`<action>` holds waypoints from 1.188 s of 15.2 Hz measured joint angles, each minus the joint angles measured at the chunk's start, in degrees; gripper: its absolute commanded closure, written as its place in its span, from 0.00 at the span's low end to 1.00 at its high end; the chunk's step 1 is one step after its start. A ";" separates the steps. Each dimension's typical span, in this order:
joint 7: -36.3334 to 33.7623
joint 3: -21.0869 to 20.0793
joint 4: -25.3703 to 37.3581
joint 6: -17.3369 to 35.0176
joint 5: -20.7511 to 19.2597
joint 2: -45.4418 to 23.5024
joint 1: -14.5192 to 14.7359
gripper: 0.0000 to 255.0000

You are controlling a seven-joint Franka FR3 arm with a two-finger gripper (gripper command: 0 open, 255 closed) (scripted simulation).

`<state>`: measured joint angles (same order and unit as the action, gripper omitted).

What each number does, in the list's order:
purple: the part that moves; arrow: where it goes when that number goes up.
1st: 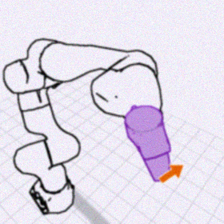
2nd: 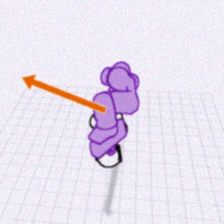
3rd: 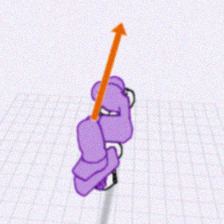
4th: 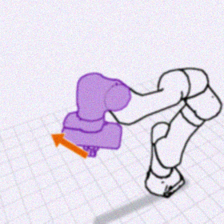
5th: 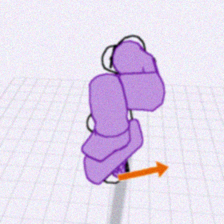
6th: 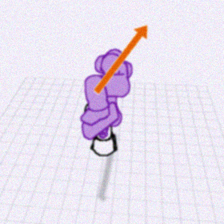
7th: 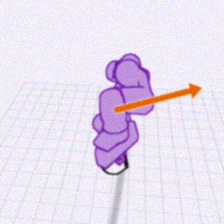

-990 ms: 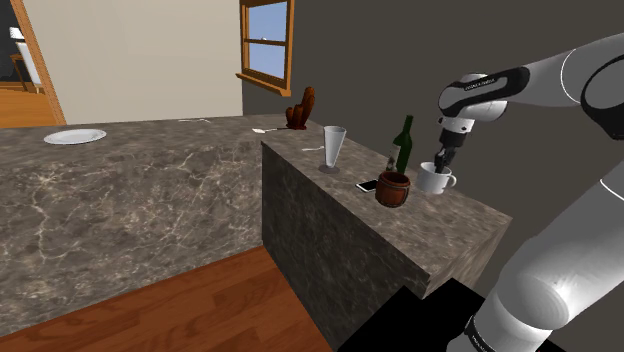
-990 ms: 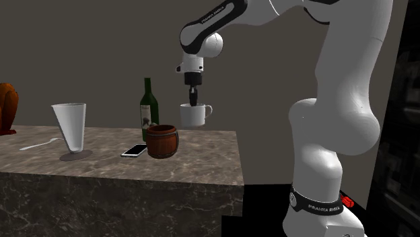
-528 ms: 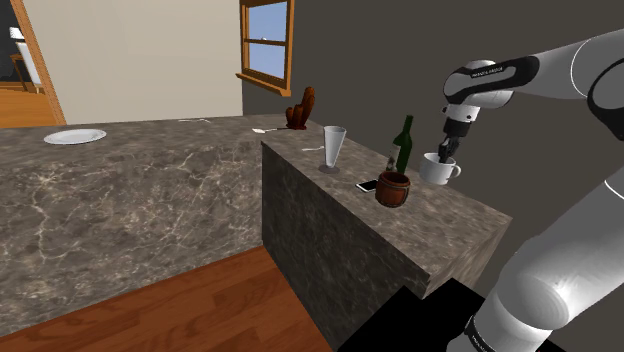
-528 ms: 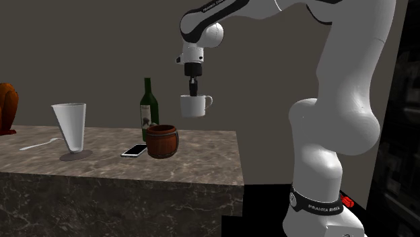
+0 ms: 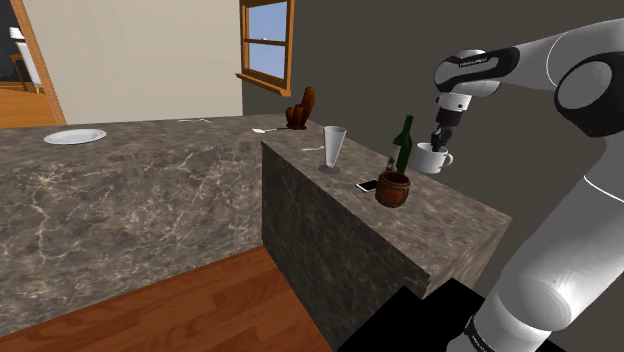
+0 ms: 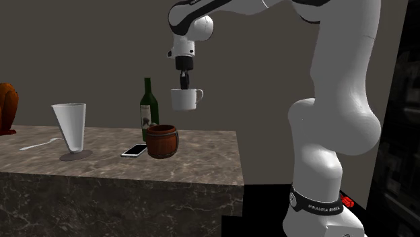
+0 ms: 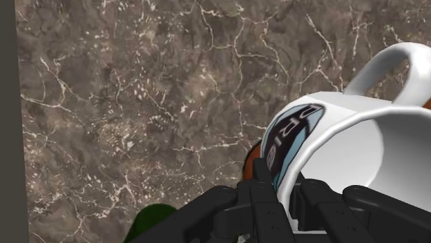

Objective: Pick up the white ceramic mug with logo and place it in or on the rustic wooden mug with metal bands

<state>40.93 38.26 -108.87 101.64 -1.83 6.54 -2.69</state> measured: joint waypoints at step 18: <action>3.19 -0.47 12.55 2.80 12.47 -19.70 -0.68 1.00</action>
<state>44.12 37.78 -96.32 104.44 10.64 -13.16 -3.37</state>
